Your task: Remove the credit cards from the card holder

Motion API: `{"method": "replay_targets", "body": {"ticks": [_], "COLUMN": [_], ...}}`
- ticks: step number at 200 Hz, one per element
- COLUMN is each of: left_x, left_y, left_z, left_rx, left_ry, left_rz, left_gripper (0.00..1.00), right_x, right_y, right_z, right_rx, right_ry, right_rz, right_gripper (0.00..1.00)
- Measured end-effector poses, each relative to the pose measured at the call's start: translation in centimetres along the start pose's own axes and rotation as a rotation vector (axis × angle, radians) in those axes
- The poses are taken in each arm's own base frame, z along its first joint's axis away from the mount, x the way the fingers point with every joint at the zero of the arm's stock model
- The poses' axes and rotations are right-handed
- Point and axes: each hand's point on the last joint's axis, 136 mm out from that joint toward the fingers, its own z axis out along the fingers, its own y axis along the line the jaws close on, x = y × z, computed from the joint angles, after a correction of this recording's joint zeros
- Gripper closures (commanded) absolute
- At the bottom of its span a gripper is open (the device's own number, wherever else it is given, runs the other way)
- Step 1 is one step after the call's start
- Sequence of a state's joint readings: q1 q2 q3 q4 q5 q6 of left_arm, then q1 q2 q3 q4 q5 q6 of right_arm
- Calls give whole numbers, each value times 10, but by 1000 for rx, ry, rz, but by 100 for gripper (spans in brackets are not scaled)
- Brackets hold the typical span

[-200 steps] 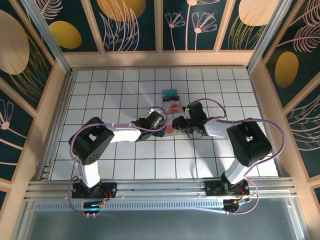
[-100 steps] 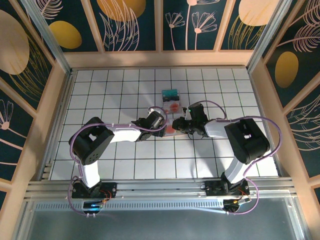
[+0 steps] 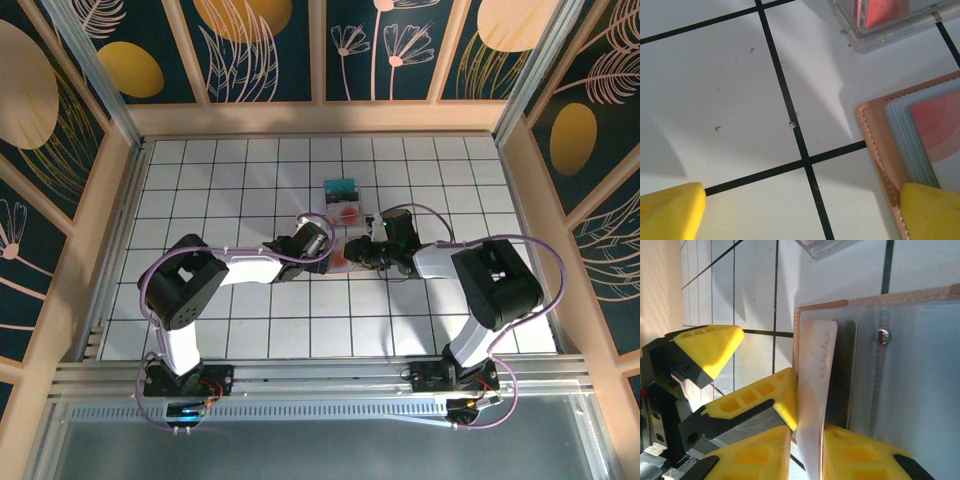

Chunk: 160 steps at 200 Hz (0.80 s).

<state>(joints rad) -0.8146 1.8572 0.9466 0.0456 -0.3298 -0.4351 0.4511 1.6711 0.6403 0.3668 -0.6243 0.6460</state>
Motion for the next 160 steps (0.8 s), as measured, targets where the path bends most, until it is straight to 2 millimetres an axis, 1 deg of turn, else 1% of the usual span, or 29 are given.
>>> {"method": "replay_targets", "body": {"ticks": [51, 87, 113, 160], "left_x": [0, 0, 0, -1], "left_y": [2, 3, 3, 3], "left_z": [0, 0, 0, 0], "left_rx": [-12, -15, -22, -24], "left_ry": [-2, 2, 3, 6], "left_rz": [-1, -1, -3, -6], "left_gripper": [1, 1, 1, 1], "right_x": [-3, -5, -5, -8], "right_y": [-2, 0, 1, 3], "right_z": [5, -1, -6, -9], "right_rx": [-46, -107, -147, -173], "right_ry": [-8, -25, -36, -44], "right_rz": [31, 61, 87, 102], "right_gripper": [77, 82, 82, 82]}}
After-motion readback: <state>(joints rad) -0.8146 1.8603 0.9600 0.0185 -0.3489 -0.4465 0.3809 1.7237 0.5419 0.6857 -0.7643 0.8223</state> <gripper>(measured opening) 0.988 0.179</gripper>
